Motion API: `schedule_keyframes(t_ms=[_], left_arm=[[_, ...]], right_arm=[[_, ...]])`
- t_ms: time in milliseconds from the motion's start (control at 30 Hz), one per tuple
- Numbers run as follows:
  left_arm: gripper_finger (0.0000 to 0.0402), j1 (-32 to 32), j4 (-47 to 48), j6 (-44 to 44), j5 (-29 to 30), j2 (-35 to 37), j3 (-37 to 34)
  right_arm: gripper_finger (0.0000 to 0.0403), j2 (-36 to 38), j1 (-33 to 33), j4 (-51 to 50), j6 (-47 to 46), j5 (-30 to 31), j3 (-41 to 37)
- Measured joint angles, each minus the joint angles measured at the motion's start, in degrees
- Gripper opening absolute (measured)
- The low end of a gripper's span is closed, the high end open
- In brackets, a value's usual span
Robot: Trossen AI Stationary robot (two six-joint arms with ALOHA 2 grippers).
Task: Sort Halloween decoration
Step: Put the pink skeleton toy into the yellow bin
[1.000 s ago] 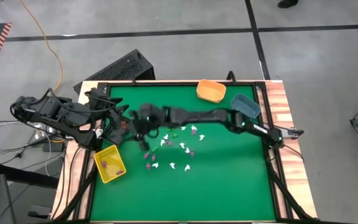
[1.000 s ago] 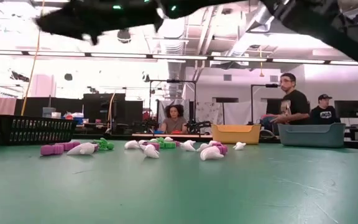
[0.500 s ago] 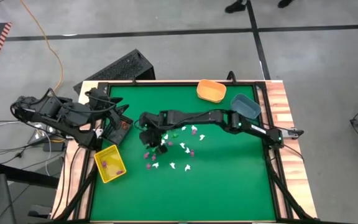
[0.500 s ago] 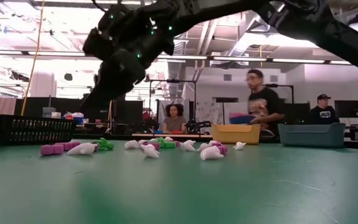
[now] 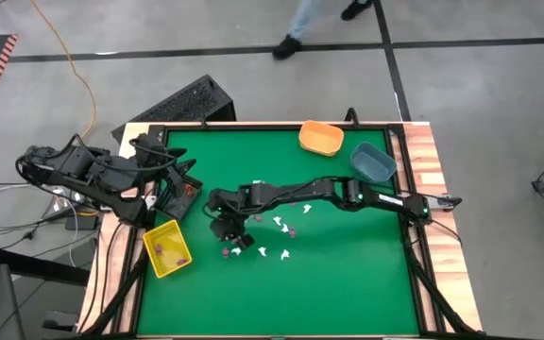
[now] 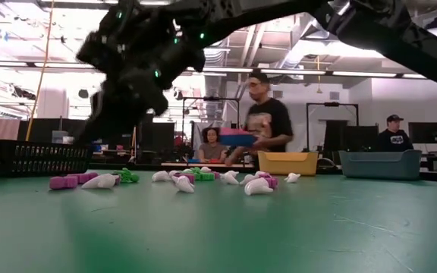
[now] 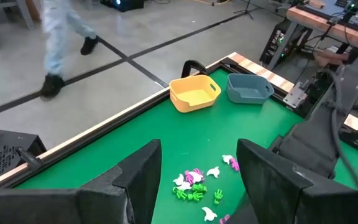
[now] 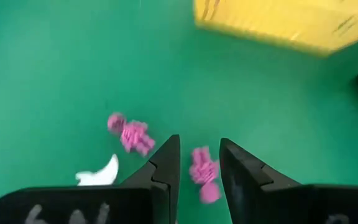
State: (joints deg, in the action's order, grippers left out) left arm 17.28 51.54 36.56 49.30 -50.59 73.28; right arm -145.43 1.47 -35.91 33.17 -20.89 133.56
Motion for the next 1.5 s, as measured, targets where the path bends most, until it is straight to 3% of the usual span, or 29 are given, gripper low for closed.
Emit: schedule_keyframes(t_ms=[767, 1167, 1500], left_arm=[[0.0199, 0.00, 0.02, -0.33, -0.02, 0.00, 0.00], [0.0199, 0.00, 0.03, -0.33, 0.00, 0.00, 0.00], [0.0199, 0.01, 0.03, -0.33, 0.06, 0.00, 0.00]], right_arm=[[0.0108, -2.07, -0.87, 0.14, 0.35, 2.76, -0.03], [0.0107, -1.61, -0.58, 2.35, 1.36, 5.91, -5.07], [0.0054, -1.68, -0.48, 2.64, -2.23, 9.05, -5.12]])
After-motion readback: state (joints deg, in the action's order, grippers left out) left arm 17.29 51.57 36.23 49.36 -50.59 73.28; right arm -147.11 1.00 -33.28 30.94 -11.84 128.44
